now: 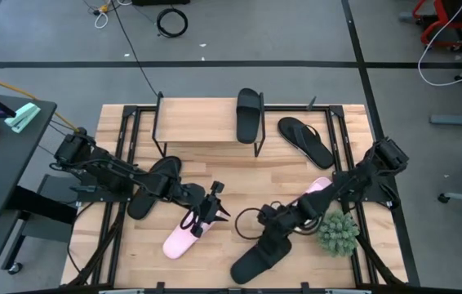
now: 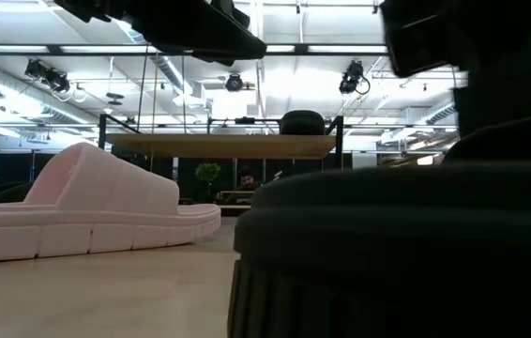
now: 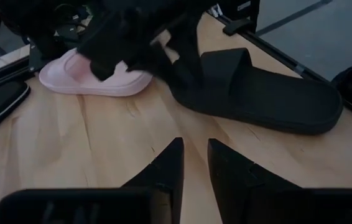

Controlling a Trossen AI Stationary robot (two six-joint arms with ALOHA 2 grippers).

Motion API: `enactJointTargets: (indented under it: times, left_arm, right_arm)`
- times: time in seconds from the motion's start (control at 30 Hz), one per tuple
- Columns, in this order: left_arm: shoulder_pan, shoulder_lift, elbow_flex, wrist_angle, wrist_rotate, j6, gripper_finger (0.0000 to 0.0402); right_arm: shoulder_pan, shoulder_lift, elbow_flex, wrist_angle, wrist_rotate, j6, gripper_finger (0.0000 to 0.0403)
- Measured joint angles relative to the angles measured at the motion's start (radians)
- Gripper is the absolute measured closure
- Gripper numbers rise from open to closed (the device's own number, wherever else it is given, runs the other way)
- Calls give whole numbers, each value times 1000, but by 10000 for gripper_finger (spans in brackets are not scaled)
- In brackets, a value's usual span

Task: Pick and place slides into the shelf
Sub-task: Put the black slide on the shelf

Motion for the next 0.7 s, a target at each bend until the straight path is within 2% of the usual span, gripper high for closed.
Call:
enactJointTargets:
  times: [0.2,0.53,0.7]
  left_arm:
    - [-2,0,0,-14,0,-4,324]
    - [-7,0,0,-21,0,-54,328]
    - [-8,-1,0,-22,0,-60,323]
  right_arm:
    - [68,-5,0,-25,-27,145,275]
    - [177,-6,2,-149,92,288,275]
    - [204,-6,2,-177,95,414,275]
